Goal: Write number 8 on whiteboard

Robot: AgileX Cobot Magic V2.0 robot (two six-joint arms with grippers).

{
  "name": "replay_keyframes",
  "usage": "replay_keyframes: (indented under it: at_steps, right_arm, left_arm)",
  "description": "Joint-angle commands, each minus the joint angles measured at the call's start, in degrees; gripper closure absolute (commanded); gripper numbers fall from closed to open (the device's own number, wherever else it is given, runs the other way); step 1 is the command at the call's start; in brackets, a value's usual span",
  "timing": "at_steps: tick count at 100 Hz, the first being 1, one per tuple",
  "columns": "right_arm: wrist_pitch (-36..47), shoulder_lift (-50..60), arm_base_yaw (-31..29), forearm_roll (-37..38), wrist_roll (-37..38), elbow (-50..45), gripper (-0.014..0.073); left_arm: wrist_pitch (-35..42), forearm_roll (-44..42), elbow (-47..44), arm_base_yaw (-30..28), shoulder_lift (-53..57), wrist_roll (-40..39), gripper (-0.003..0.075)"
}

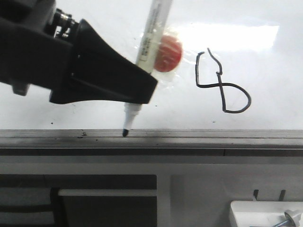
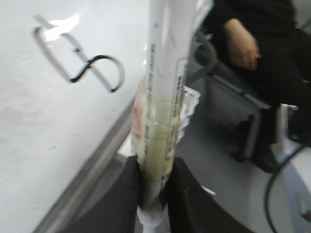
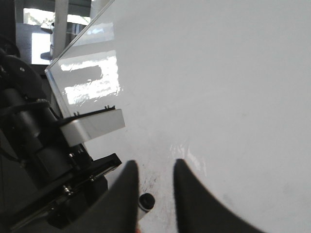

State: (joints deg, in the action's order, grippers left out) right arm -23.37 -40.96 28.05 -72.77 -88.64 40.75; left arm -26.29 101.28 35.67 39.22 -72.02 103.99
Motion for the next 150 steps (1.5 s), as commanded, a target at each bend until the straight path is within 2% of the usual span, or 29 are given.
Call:
replay_keyframes:
  at_steps: [1, 36, 52, 66, 84, 91, 103, 108, 115, 133, 150]
  right_arm:
    - [3.54, 0.69, -0.05, -2.08, 0.83, 1.92, 0.0659]
    - [4.29, -0.01, -0.05, -2.21, 2.26, 0.69, 0.0657]
    - [4.60, -0.01, -0.05, -4.36, 2.26, -1.45, 0.0657]
    - [4.85, -0.01, -0.05, -6.95, 2.26, -3.12, 0.0657]
    - [4.85, -0.01, -0.05, -8.04, 2.26, -3.62, 0.0657]
    - [4.85, -0.01, -0.05, -8.04, 2.26, -3.62, 0.0657]
    - [4.85, -0.01, -0.05, -8.18, 2.26, -3.62, 0.0657]
    - [4.85, -0.01, -0.05, -8.18, 2.26, -3.62, 0.0657]
    - [4.85, -0.01, -0.05, -8.63, 2.26, -3.62, 0.0657]
    - [4.85, -0.01, -0.05, -8.85, 2.26, -3.62, 0.0657]
    - [7.86, 2.40, -0.05, -5.61, 2.26, -4.38, 0.0657]
  left_arm:
    - [6.76, 5.71, 1.90, 0.33, 0.20, -2.62, 0.0741]
    - [17.89, 5.71, 9.35, 0.33, -7.46, -6.28, 0.0741]
    - [18.73, 5.71, 12.62, 0.33, -10.55, -6.67, 0.0741]
    - [21.49, 5.71, 14.09, 0.33, -11.60, -12.19, 0.0741]
    - [25.01, 5.71, 14.09, 0.33, -11.60, -14.27, 0.0731]
    - [25.36, 5.71, 14.09, 0.33, -11.60, -14.50, 0.0668]
    - [25.71, 5.71, 14.09, 0.33, -11.60, -14.70, 0.0440]
    - [25.71, 5.71, 14.09, 0.33, -11.60, -15.07, 0.0373]
    - [25.81, 5.71, 14.09, 0.33, -11.60, -15.07, 0.0336]
    - [26.29, 5.71, 14.09, 0.33, -11.11, -15.07, 0.0306]
    - [25.89, 5.61, 13.46, 0.33, -4.87, -15.07, 0.0122]
